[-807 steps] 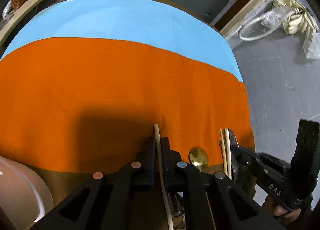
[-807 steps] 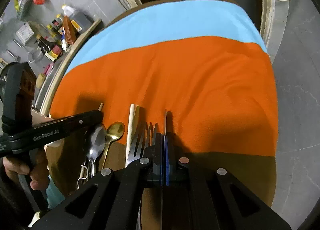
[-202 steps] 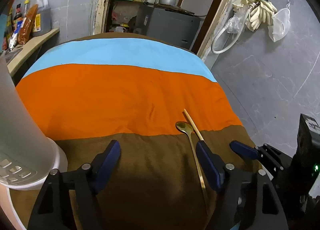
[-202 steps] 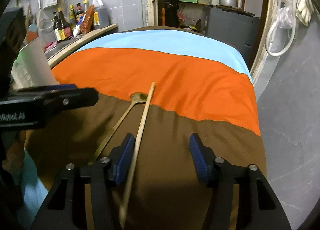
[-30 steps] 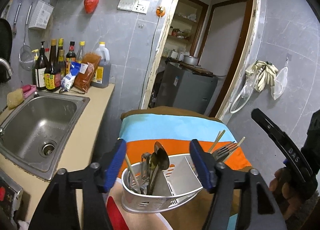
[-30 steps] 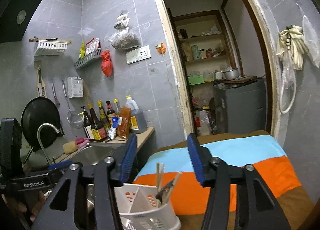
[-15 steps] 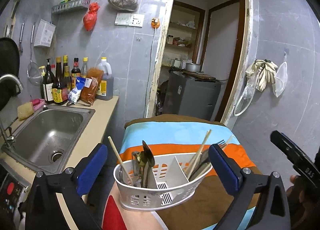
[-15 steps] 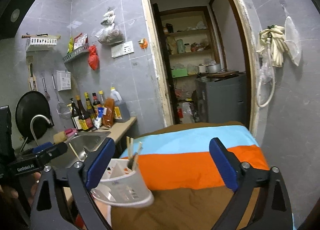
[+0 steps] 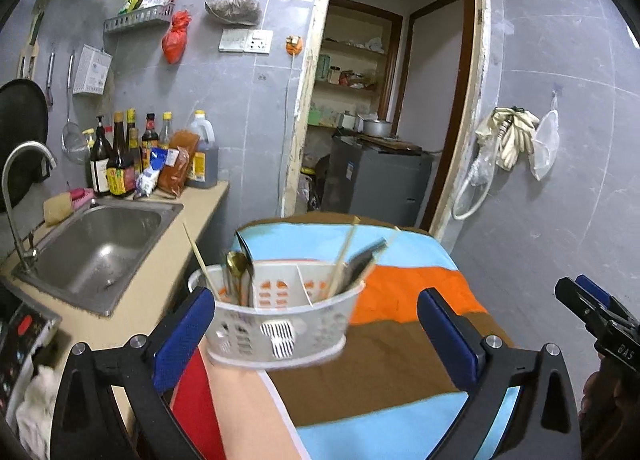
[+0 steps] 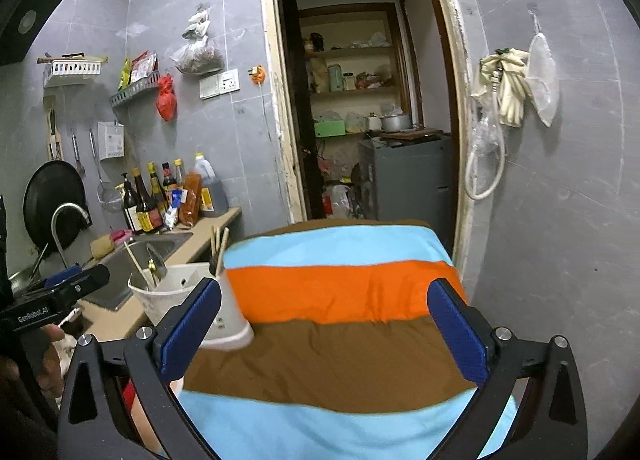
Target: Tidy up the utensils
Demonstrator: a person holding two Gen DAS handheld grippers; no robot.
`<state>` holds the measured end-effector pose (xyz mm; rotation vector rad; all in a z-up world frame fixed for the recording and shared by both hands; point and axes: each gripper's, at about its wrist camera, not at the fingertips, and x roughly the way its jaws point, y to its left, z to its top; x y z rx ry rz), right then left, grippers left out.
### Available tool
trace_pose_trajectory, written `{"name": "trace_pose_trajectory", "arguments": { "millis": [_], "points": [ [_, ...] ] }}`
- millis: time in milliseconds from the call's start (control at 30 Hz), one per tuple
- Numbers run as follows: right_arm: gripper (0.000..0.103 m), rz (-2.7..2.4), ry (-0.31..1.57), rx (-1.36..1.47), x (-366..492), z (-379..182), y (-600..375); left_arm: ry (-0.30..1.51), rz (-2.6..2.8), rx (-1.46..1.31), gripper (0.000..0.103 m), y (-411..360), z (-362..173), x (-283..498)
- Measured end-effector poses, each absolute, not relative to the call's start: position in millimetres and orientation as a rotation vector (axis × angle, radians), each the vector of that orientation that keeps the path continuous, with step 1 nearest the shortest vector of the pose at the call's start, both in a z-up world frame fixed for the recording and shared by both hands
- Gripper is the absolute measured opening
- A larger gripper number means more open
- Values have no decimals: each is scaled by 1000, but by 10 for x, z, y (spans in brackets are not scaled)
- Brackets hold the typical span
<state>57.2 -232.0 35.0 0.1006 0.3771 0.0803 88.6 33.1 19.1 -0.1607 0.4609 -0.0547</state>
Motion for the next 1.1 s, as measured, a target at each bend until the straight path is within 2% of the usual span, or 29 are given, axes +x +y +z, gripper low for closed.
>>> {"name": "trace_pose_trajectory", "arguments": {
  "millis": [467, 1100],
  "points": [
    [101, 55, 369, 111, -76, 386, -2661, 441, -53, -169, 102, 16, 231, 238],
    [101, 95, 374, 114, -300, 364, -2671, 423, -37, -149, 102, -6, 235, -119]
  ]
}}
